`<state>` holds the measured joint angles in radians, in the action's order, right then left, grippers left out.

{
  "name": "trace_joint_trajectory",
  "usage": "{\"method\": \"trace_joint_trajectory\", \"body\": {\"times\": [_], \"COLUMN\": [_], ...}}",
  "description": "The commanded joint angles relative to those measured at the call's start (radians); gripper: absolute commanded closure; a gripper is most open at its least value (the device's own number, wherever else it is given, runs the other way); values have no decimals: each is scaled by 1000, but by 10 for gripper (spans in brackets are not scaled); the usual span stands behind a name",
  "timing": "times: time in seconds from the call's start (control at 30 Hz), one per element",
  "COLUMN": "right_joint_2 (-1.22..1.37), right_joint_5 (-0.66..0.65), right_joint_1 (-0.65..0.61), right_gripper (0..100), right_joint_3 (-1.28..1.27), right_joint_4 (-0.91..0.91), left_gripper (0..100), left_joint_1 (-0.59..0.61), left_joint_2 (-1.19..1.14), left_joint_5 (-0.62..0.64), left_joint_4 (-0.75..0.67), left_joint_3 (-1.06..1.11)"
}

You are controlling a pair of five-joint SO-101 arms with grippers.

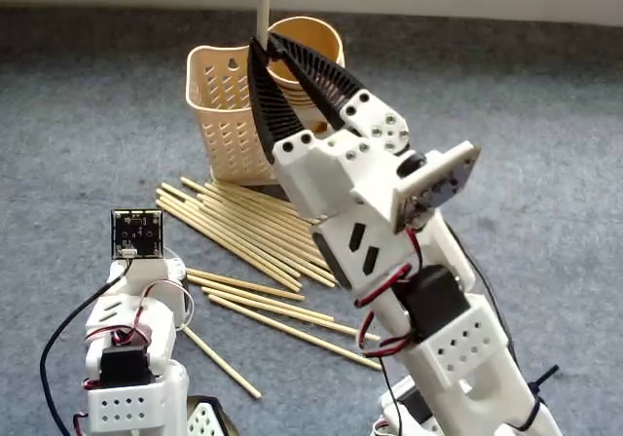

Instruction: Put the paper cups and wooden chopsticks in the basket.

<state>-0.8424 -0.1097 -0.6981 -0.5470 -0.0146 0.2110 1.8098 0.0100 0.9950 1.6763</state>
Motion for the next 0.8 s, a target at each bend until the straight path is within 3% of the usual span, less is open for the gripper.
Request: {"method": "trace_joint_trajectory", "body": {"times": [0.0, 0.77], "right_joint_2": [70, 489], "right_joint_5": [-11, -11], "right_joint_1": [-1, 140], "right_gripper": [993, 991], "right_joint_3": [5, 16], "right_joint_4": [-133, -553], "left_gripper": [993, 993], "left_joint_1": [8, 8], "left_joint_2": [10, 10], "left_joint_5": [-9, -9], "left_joint_4": [3, 3], "left_joint_3": [19, 19]}}
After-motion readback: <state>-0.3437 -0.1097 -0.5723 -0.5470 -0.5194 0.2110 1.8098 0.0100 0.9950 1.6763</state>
